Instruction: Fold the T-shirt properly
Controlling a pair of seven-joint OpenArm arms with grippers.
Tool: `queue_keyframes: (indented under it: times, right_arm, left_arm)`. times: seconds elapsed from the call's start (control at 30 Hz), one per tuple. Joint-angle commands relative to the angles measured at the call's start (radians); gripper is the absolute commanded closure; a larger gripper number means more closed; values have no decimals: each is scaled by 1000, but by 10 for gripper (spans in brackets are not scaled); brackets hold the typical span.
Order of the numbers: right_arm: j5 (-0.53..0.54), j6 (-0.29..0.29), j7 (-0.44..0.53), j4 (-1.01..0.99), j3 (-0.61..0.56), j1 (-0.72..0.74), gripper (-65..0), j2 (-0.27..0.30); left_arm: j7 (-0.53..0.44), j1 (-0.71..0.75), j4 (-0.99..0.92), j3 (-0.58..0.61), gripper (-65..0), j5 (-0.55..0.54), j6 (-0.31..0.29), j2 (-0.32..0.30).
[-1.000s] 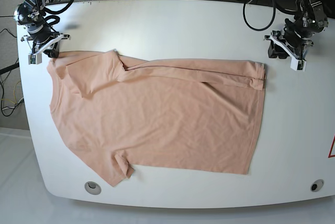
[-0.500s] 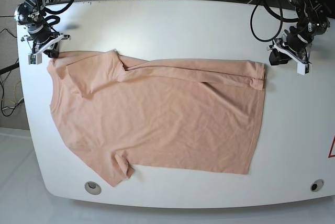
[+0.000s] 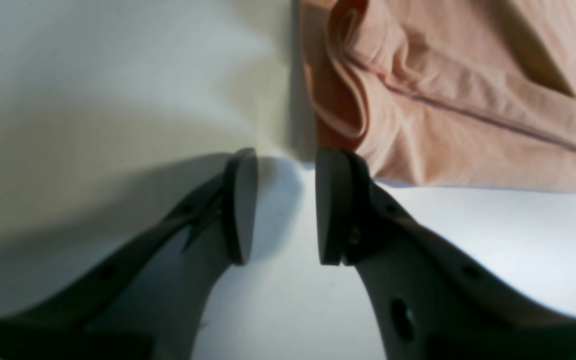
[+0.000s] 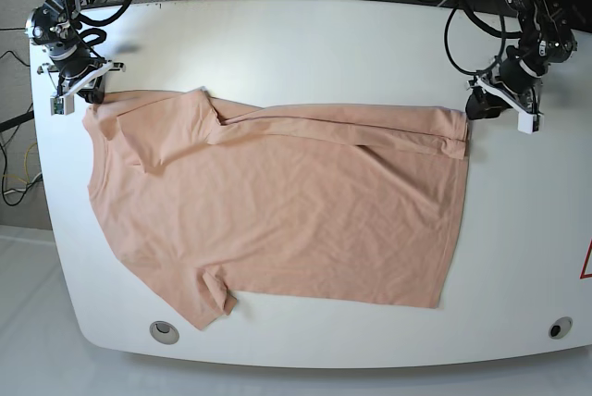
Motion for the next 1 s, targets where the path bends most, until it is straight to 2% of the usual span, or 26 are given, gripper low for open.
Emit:
queue_keyframes:
  times: [0.0, 0.03, 0.17, 0.3, 0.37, 0.63, 0.77, 0.97]
  right_arm:
    - [-6, -2, 0, 9, 1, 2, 0, 16]
    - [-7, -2, 0, 10, 2, 1, 0, 15]
    - [-9, -2, 0, 9, 2, 1, 0, 16]
    - [-9, -2, 0, 9, 2, 1, 0, 16]
    - [-7, -2, -1, 8, 5, 0, 0, 16]
    - [-4, -2, -1, 7, 5, -1, 0, 15]
    - [-6, -2, 0, 11, 1, 3, 0, 16]
    - [-6, -2, 0, 11, 1, 4, 0, 16]
  left_arm:
    - [38, -10, -49, -14, -259, -65, -29, -13]
    - [49, -20, -81, -25, -293, -129, -55, -15]
    - [86, -29, -133, -37, -353, -251, -106, -20]
    - [98, -43, -168, -40, -364, -298, -119, -22]
    - [95, -68, -185, -35, -377, -274, -111, -17]
    - [60, -88, -165, -25, -303, -174, -83, -8]
    - [33, -74, -163, -25, -254, -162, -77, -10]
    - [21, -69, -146, -20, -229, -141, -65, -10]
